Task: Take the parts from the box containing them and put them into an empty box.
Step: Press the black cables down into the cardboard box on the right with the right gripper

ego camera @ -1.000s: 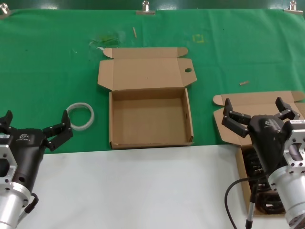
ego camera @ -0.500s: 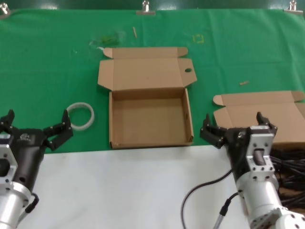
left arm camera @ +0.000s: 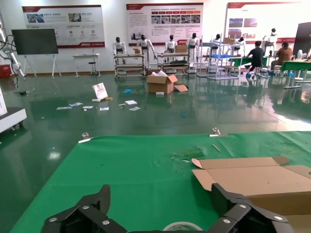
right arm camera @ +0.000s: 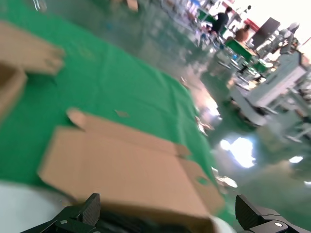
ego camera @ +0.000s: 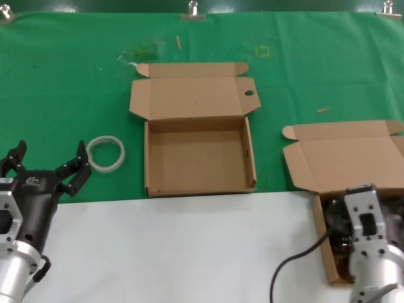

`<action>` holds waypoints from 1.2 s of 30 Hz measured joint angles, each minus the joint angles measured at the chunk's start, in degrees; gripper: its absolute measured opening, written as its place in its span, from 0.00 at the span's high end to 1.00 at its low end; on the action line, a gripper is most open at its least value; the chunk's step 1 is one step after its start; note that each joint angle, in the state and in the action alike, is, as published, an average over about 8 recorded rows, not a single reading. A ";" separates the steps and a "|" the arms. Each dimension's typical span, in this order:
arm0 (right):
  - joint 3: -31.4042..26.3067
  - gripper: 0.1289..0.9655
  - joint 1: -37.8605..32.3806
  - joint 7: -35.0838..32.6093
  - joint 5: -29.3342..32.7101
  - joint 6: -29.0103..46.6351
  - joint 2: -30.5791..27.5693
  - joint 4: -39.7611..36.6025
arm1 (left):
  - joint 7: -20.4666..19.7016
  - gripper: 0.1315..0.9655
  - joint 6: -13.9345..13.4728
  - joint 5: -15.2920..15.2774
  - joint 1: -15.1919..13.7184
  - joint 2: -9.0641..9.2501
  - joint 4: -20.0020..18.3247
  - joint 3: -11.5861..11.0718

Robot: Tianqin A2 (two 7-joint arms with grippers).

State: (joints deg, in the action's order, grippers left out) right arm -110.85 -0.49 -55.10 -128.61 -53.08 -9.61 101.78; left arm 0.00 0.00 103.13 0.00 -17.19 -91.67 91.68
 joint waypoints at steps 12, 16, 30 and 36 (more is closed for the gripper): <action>2.26 0.00 -1.88 -30.37 -3.58 -15.00 0.01 2.72 | 0.00 0.49 0.00 0.00 0.00 0.00 0.00 0.00; 3.21 0.00 -3.65 -41.05 -6.30 -16.34 0.01 1.47 | 0.00 0.62 0.00 -0.01 0.00 0.00 0.00 0.00; 6.50 0.00 -7.94 -57.53 -12.17 -10.36 0.02 -6.96 | -0.03 0.86 0.00 -0.01 0.00 0.00 0.00 0.00; 7.75 0.00 -9.05 -58.87 -13.78 -7.27 0.03 -10.17 | -0.02 0.93 0.00 -0.02 0.00 0.00 0.00 0.00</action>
State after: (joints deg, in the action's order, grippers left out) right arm -103.10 -9.54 -113.97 -142.40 -60.34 -9.58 91.61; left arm -0.02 0.00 103.11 0.00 -17.19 -91.67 91.68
